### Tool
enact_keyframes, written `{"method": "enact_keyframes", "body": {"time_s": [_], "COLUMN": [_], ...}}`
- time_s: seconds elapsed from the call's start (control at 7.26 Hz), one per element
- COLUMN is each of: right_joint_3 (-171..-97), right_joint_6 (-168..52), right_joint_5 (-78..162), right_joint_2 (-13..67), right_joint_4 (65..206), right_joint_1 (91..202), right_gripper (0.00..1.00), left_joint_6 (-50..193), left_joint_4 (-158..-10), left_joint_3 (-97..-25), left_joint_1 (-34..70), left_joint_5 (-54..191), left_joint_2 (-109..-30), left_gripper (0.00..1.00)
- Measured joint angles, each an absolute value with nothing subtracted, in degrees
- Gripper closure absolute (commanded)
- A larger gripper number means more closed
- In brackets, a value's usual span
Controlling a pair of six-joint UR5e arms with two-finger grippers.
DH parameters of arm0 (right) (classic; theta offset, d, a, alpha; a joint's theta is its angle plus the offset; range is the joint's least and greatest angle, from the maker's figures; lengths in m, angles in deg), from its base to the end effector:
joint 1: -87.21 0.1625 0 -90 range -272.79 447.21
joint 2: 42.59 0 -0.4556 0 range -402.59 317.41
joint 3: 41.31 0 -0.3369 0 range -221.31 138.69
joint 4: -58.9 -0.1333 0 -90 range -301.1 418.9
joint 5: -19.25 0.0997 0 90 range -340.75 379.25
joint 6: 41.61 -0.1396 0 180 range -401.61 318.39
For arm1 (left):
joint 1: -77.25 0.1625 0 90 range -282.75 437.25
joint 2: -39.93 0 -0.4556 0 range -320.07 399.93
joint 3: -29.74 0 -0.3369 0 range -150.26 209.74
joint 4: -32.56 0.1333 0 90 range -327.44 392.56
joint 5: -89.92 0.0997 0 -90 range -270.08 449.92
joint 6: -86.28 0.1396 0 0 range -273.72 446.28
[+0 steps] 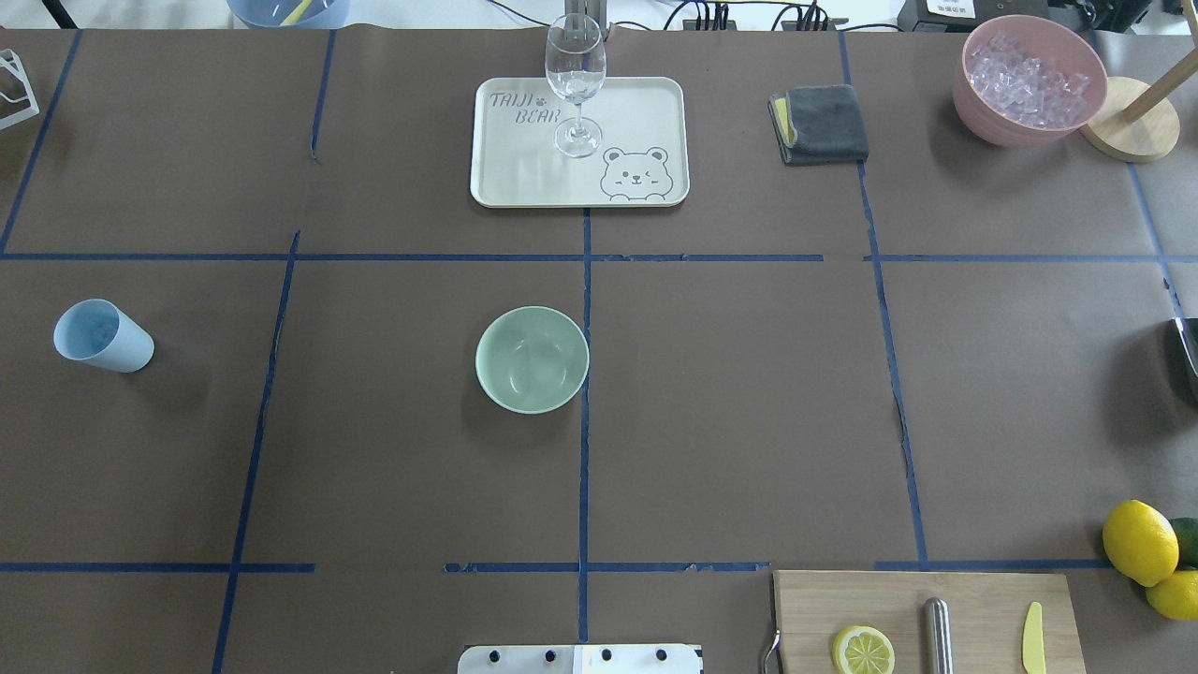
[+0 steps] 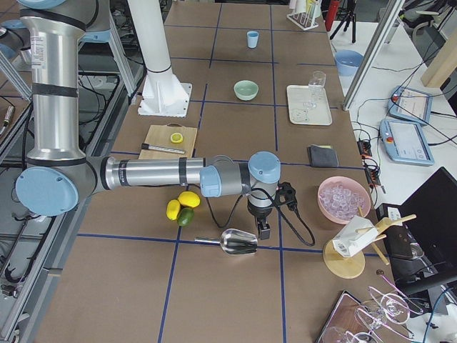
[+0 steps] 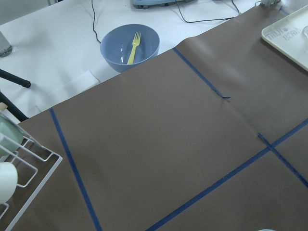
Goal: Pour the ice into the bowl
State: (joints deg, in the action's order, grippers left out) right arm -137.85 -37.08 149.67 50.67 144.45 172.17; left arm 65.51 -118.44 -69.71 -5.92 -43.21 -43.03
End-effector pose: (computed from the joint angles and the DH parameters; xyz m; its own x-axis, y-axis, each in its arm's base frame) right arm 0.0054 -0.4256 0.6900 0.7415 -0.2312 0.6299 0.1461 0.9719 0.1848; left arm 0.0119 -0.4180 0.5569 0.6284 0.4911 -0.6032 0.1814 0.6616 0.7276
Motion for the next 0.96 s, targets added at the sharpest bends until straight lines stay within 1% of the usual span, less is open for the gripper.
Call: {"method": "enact_keyframes", "body": {"time_s": [0.14, 0.41, 0.96], "right_joint_3": [-137.88, -137.89, -137.85], "right_joint_6": [-37.17, -37.45, -37.81], "right_joint_5": [149.68, 149.78, 150.03], "right_joint_2": [50.95, 51.48, 52.43], "right_joint_4": [144.43, 144.41, 144.41], "right_joint_1": [172.31, 172.39, 172.45], "right_gripper": [0.0, 0.0, 0.0], "left_joint_6": [57.96, 47.82, 33.9], "left_joint_4": [-126.05, -136.3, -145.02], "left_joint_3": [-69.73, -69.75, -69.23], "left_joint_1": [-0.45, 12.13, 38.77], "left_joint_5": [-35.58, -17.15, 23.35], "left_joint_2": [-41.09, -37.45, -30.45], "left_gripper": [0.0, 0.0, 0.0]}}
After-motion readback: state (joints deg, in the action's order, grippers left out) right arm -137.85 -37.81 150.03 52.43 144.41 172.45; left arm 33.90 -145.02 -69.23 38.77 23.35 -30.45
